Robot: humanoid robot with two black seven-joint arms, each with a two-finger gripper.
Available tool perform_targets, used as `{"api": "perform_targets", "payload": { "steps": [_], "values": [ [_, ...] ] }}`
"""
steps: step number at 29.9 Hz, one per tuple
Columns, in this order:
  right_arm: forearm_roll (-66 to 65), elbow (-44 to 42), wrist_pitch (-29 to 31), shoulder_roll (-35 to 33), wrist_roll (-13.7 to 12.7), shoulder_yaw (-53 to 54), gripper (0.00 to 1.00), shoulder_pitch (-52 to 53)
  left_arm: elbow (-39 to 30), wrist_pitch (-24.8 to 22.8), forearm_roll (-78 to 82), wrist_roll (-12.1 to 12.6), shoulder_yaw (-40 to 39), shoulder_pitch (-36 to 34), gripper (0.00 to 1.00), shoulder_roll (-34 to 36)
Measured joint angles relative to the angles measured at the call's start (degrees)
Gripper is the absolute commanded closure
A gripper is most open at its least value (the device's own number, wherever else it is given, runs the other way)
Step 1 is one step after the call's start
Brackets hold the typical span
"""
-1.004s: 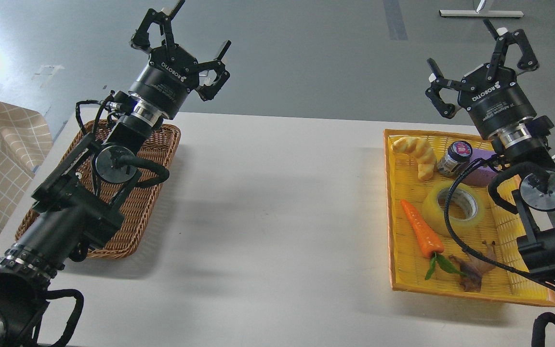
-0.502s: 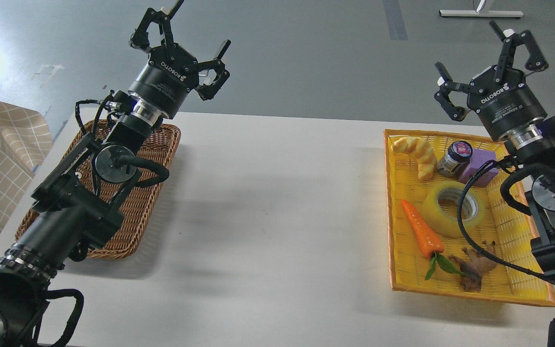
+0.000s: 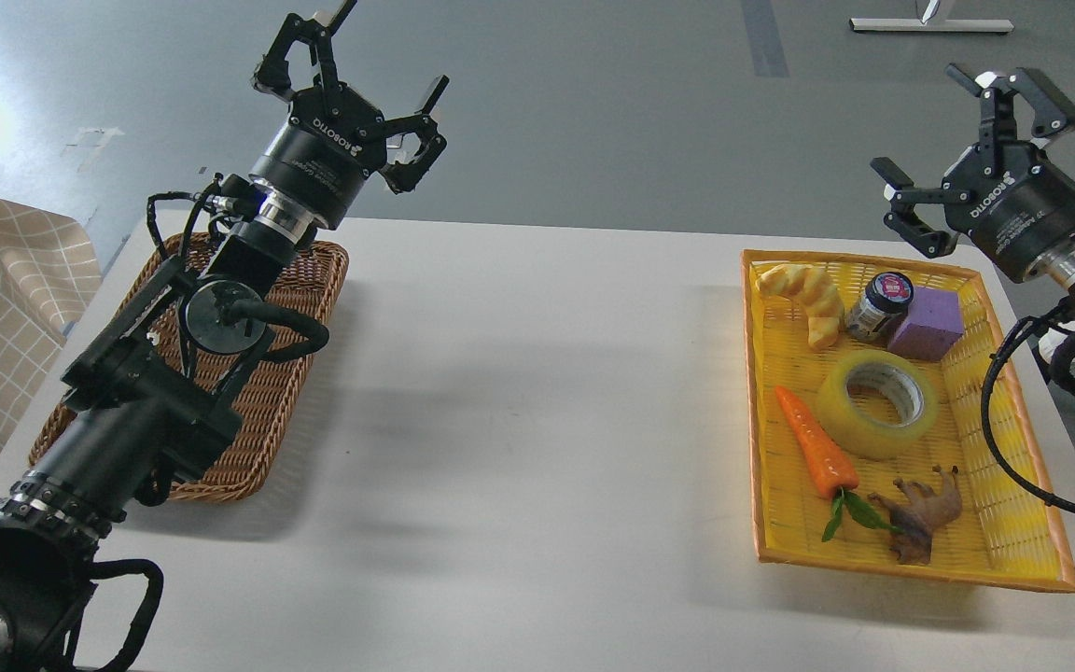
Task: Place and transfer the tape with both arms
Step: 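Raise the right gripper and move it toward the yellow tape roll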
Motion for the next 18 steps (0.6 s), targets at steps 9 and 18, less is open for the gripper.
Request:
{"api": "perform_targets", "payload": {
  "steps": [9, 18],
  "values": [
    [-18.3, 2.0, 0.0, -5.4, -0.2, -5.0, 0.0, 2.4, 0.0, 0.0, 0.1, 0.0, 0.0, 0.0, 0.02, 0.0],
    [-28.3, 4.5, 0.0, -10.9, -0.4, -9.9, 0.0, 5.5, -0.2, 0.0, 0.1, 0.0, 0.2, -0.1, 0.02, 0.0]
  ]
}}
